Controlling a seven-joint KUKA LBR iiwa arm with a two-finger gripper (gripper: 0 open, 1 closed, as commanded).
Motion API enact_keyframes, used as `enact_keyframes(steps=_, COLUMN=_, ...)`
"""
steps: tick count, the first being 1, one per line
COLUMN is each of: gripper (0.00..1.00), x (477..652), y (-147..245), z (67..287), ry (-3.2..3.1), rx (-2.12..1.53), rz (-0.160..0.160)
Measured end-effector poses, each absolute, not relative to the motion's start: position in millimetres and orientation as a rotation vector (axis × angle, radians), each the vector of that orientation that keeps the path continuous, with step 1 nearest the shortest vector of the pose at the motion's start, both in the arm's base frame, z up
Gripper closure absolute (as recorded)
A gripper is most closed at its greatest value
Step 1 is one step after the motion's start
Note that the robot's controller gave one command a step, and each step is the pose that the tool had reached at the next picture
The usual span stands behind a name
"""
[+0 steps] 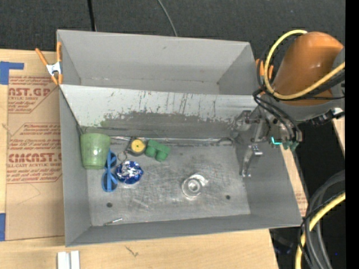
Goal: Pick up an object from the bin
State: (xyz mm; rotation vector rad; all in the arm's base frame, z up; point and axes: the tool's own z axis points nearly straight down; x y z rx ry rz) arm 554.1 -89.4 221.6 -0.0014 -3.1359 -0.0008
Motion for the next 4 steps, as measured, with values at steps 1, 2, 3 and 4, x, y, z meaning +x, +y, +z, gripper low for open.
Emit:
enact_keyframes(steps=1, gripper=0.00, x=498.4, y=-51.0, z=90.6, ry=-3.129, rx=0.313, rz=-0.004)
enact_keyframes(steps=2, gripper=0.00, x=522.6, y=3.5, z=72.8, ry=-3.071, rx=0.702, rz=0.002)
enact_keyframes(steps=3, gripper=1.00, x=523.2, y=4.1, z=72.8, ry=-3.075, rx=0.703, rz=0.001)
enact_keyframes(steps=4, gripper=1.00, x=506.1, y=-32.0, z=214.2, ry=-3.061, rx=0.738, rz=0.004)
